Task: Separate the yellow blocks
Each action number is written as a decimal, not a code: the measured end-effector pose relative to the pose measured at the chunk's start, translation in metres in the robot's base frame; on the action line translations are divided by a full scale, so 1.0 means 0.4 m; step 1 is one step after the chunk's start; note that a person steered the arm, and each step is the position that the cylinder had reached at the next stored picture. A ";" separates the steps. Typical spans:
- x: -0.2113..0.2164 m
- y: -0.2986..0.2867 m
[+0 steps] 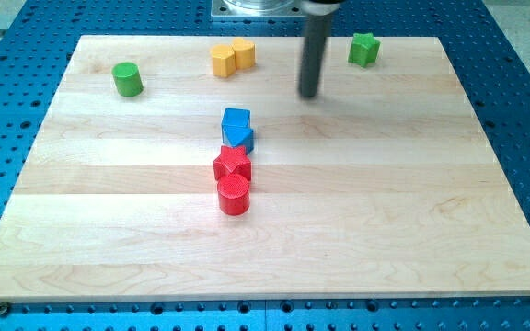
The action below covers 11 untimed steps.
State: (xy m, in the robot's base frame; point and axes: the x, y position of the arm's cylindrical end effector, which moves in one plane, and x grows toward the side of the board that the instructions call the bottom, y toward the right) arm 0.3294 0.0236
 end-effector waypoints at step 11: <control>-0.324 0.013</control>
